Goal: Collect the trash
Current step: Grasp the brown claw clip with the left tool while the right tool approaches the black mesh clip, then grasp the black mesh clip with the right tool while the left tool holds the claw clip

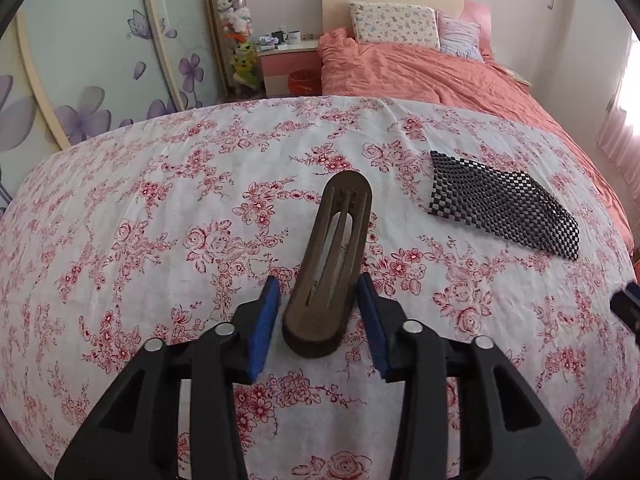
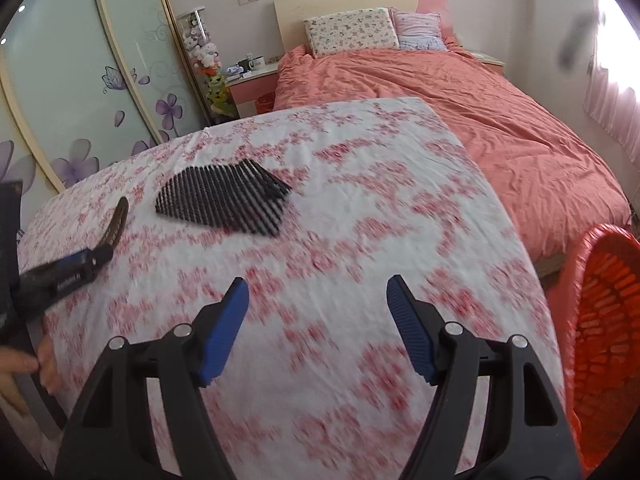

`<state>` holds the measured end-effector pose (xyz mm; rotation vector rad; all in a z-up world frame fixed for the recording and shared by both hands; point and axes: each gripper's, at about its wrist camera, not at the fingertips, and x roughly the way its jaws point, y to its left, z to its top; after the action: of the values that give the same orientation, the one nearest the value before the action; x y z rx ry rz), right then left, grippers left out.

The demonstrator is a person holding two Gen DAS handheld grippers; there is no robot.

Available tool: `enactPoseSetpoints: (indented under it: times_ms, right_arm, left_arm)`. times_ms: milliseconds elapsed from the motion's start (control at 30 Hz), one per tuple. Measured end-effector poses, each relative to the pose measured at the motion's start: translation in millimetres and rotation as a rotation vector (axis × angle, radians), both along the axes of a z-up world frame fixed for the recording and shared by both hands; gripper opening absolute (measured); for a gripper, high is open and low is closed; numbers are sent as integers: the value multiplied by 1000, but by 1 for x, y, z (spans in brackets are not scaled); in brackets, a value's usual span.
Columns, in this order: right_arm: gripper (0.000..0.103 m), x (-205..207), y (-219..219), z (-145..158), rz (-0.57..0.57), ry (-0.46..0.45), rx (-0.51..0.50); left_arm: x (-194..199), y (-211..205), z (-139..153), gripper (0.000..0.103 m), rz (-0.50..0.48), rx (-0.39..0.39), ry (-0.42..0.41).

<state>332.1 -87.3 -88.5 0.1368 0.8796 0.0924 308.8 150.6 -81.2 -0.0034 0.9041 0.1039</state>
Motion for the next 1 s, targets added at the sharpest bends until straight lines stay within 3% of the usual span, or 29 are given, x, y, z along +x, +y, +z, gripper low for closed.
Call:
enactPoseSetpoints:
  times_ms: [233,400,500,533,567,600,667,1000]
  right_arm:
    - [69,54,23,-1,6,4,28]
    - [68,86,41,-8,-1,30,-24]
    - [56,95,47,-16,-1,57,-50]
    - [44,94,48,-15,-4,45,-70]
    - [39,94,49,-16,2,47,-77]
    - [26,92,48,-15,4,47,-71]
    - [10,87,42,-14,15,60,-24]
    - [9,-3,-17,-5,-46,34,-7]
  left_arm:
    - [-1,4,-1,39,11,-8,-12]
    - [-1,4,-2,40,14,-9,-12]
    - [-1,4,-2,40,14,-11,-12]
    - [-1,4,-2,40,14,-11,-12]
    - [-1,4,-2,40,14,-11,-12]
    - [-1,4,-2,40,15,-11,-12]
    - [-1,4,-2,40,15,-11,-12]
    - [0,2,-2,40,15,-6,-11]
